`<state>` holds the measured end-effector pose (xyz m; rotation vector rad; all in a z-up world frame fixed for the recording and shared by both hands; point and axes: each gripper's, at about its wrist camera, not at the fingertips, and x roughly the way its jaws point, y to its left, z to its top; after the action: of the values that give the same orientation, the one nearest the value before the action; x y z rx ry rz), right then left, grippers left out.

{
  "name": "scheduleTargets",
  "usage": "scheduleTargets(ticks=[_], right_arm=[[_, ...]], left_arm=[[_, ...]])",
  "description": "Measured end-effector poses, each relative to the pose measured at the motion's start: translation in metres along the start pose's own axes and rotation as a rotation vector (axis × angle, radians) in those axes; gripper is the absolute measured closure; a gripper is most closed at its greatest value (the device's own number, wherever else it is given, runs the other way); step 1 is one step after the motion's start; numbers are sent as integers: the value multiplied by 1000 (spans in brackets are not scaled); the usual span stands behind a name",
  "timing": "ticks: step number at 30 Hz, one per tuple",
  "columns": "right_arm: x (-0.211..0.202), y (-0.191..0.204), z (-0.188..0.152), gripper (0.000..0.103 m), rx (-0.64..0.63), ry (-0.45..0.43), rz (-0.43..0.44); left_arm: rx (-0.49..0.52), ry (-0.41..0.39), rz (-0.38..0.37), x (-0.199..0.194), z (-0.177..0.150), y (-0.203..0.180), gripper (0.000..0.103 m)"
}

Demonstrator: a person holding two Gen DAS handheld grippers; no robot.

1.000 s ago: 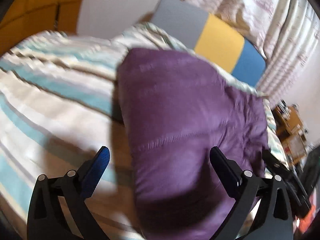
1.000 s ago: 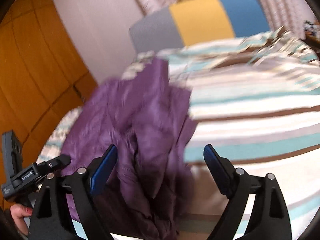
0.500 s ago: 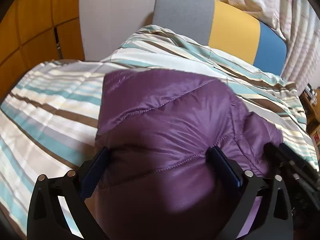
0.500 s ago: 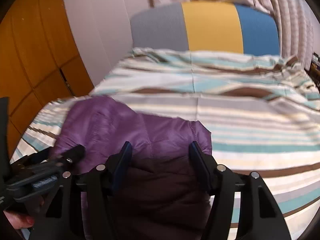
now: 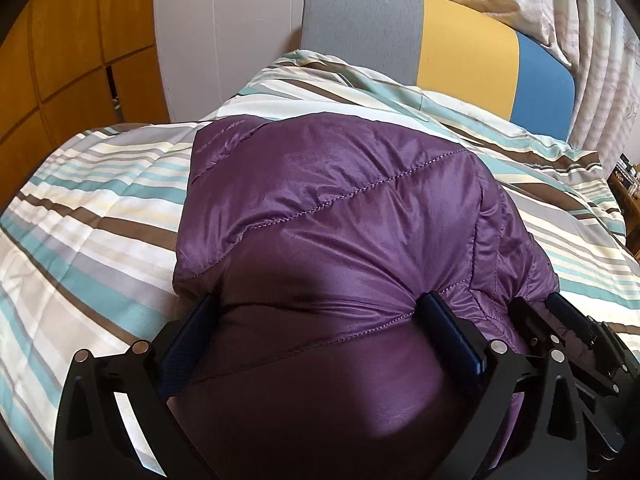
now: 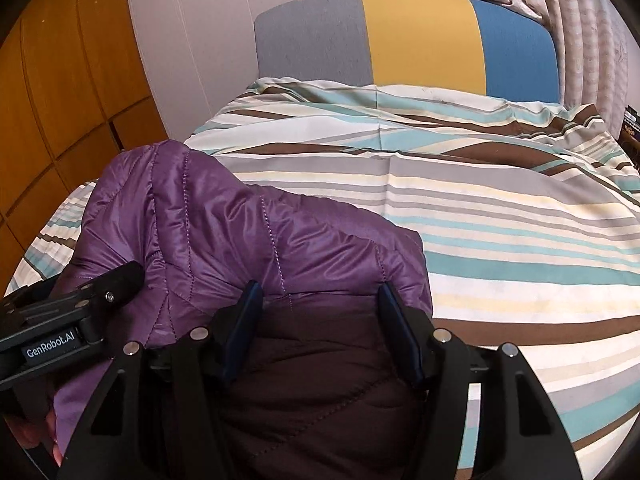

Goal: Fold large clothes

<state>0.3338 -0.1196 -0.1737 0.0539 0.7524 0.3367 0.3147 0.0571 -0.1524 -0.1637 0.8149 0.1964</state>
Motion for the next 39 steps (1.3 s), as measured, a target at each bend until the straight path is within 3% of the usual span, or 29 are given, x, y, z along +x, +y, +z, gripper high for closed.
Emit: scheduleTargets(ticks=[7, 9, 10, 13, 18, 22, 30, 39], right_arm=[[-23, 5, -4, 37, -36, -35, -21], [-39, 8, -8, 24, -50, -59, -28], [-51, 9, -11, 23, -55, -84, -23], [-79, 11, -26, 23, -68, -104, -1], [-112, 14, -57, 23, -71, -90, -3], [-115, 15, -78, 21, -65, -56, -27], [-85, 8, -88, 13, -45, 80, -60], [-115, 12, -104, 8, -17, 22, -69]], left_arm=[[26, -33, 7, -17, -6, -2, 3], [36, -48, -15, -33, -12, -2, 3], [35, -64, -31, -43, -17, -1, 3], [43, -89, -105, -69, -36, 6, 3], [30, -109, -129, -95, -75, 16, 3], [28, -84, -158, -93, -105, 22, 3], [64, 13, -160, -66, -115, 21, 3], [36, -59, -139, -95, -127, 23, 3]])
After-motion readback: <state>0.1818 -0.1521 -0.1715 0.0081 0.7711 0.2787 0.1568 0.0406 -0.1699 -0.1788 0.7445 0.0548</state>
